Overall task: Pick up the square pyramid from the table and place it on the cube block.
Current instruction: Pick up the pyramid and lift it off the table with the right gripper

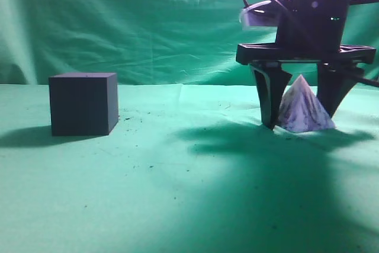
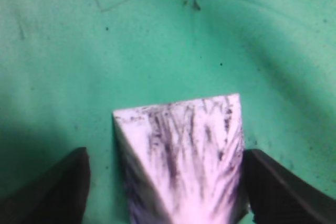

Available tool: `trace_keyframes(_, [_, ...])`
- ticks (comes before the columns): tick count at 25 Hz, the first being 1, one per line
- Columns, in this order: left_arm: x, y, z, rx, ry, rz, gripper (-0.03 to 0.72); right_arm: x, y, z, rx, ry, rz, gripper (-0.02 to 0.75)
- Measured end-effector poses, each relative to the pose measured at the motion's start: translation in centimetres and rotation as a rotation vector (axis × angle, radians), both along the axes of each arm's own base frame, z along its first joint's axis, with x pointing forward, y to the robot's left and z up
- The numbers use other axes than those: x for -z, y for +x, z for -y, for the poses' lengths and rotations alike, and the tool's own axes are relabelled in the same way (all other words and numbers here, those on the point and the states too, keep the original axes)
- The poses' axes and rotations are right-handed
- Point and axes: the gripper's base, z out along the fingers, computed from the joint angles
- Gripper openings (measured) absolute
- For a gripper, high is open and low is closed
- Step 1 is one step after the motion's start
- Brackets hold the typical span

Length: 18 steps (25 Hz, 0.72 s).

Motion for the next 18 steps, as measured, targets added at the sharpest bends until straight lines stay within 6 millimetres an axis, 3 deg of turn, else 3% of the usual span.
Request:
trace_keyframes(1, [0.0,0.0,0.0,0.000,0.000,0.000,0.000,0.0,0.1,0.0,-0.001,0.000,0.002,0.537])
trace_keyframes(2, [0.0,0.0,0.0,0.000,0.000,0.000,0.000,0.0,0.1,0.0,-0.001,0.000,0.003,0.450])
trace_keyframes(5, [0.0,0.0,0.0,0.000,0.000,0.000,0.000,-0.1,0.2,0.0,-0.012,-0.010,0.006,0.365])
trace_keyframes(11, [0.0,0.0,0.0,0.000,0.000,0.000,0.000,-0.7,0.2,0.0,-0.007,-0.004,0.018,0.380])
trace_keyframes(13, [0.0,0.0,0.0,0.000,0.000,0.000,0.000,-1.6,0.4,-0.1,0.004,0.005,0.029,0.321])
trace_keyframes(18, [0.0,0.0,0.0,0.000,0.000,0.000,0.000,-6.6,1.2,-0.5,-0.006,0.044,0.111,0.325])
